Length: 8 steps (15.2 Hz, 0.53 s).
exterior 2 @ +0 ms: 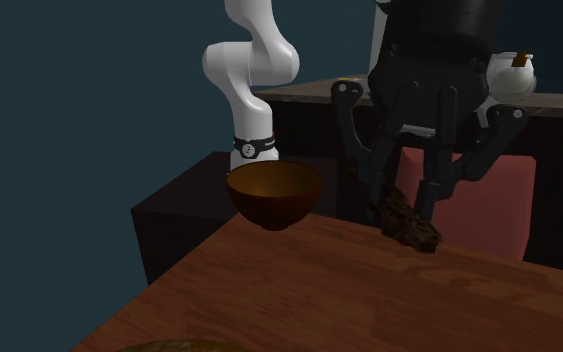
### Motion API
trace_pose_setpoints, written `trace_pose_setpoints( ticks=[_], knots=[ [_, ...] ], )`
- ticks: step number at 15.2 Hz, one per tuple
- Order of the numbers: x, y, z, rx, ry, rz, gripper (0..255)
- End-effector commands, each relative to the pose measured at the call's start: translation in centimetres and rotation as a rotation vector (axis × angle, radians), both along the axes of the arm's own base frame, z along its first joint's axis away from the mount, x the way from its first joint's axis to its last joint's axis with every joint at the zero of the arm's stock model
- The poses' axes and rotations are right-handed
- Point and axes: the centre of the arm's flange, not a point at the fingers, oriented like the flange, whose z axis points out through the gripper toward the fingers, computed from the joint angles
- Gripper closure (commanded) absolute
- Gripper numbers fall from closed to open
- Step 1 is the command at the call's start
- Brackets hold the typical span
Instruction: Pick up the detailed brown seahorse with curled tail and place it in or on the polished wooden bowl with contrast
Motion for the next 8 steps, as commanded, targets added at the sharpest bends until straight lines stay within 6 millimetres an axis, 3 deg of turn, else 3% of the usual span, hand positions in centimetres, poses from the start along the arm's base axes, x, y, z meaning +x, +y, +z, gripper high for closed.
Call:
trace_pose_setpoints(
  ticks=[1, 2, 8],
  knots=[
    [-0.1, 0.0, 1.1, 0.0, 0.0, 0.0, 255],
    [-0.1, 0.0, 1.3, 0.0, 0.0, 0.0, 255],
    [-6.9, -4.1, 1.4, 0.0, 0.0, 0.0, 255]
  ],
)
